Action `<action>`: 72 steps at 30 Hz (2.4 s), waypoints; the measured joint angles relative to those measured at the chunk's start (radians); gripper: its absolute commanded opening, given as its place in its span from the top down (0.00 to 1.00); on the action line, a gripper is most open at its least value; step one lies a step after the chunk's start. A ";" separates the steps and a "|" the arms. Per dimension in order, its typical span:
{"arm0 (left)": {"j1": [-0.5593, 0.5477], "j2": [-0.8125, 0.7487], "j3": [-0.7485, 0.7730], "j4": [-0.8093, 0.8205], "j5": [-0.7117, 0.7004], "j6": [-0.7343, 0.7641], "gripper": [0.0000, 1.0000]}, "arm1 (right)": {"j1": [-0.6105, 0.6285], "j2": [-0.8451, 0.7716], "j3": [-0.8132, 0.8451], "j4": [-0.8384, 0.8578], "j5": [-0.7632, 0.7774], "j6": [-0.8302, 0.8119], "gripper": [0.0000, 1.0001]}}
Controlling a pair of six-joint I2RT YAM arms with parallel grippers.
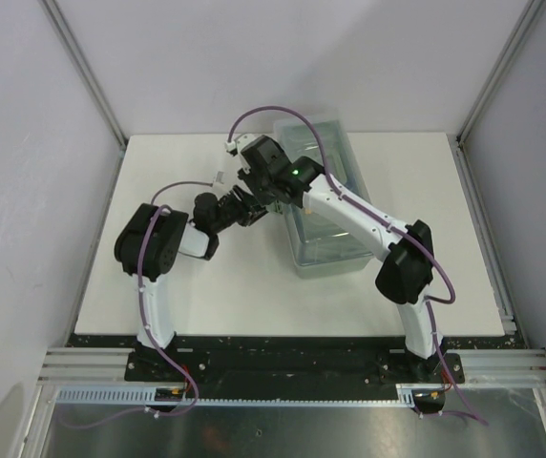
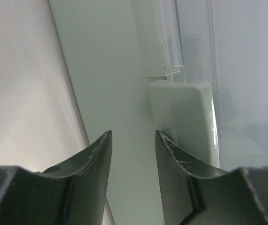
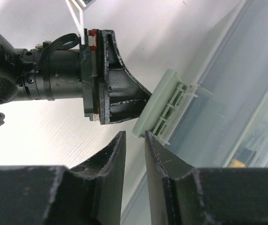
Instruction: Pack the tool kit
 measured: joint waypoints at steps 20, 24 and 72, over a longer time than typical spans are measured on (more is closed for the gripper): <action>-0.007 -0.046 -0.055 0.031 -0.016 -0.003 0.59 | -0.002 0.173 0.027 -0.013 0.141 0.039 0.96; -0.006 -0.046 -0.055 0.045 -0.015 -0.004 0.57 | -0.004 0.173 0.033 -0.019 0.200 0.065 0.96; -0.048 0.031 0.046 -0.025 -0.039 0.043 0.48 | -0.050 0.159 0.048 -0.050 0.302 0.151 0.87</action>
